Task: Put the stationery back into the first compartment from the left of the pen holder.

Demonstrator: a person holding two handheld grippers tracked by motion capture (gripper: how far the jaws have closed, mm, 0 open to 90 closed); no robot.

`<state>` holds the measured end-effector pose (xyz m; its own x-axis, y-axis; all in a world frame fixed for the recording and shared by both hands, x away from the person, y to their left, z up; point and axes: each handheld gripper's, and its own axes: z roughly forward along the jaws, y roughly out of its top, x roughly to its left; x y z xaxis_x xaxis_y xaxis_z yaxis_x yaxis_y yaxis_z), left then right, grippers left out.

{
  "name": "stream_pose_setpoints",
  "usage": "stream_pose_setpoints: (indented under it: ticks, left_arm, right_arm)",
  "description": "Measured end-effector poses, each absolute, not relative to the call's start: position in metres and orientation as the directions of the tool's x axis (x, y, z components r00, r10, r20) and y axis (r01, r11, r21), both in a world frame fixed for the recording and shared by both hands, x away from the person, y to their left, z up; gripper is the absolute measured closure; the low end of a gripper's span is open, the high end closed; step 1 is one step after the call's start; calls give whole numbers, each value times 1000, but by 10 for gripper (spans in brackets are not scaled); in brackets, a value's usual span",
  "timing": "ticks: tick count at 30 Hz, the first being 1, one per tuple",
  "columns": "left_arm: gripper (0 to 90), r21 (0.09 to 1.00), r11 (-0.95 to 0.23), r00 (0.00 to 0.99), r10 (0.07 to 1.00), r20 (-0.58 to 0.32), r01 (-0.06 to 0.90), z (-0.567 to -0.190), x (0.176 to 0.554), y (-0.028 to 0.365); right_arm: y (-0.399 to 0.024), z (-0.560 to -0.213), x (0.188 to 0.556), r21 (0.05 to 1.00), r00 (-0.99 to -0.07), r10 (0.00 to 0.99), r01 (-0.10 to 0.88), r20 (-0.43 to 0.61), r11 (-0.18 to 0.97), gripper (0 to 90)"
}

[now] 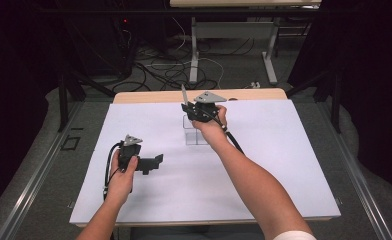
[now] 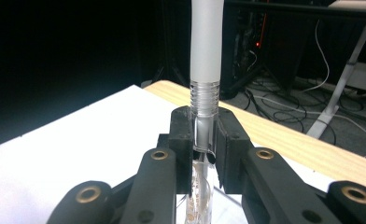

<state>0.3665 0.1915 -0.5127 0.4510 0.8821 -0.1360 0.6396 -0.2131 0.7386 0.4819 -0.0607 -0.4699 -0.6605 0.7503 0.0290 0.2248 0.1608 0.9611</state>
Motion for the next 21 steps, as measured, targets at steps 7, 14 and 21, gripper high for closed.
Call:
stream_pose_setpoints:
  ticks: [7,14,21]
  left_arm:
    - [7,738,-210,449,883,-138,641,-513,367,192]
    - [7,734,-224,459,878,-134,641,-514,367,191]
    - [7,728,-227,463,876,-138,647,-516,367,191]
  right_arm:
    - [-57,-477,480,949,-643,763,278,67,151,787]
    - [-60,-483,480,933,-628,772,328,100,146,785]
    - [-65,-483,480,929,-625,773,341,108,146,689]
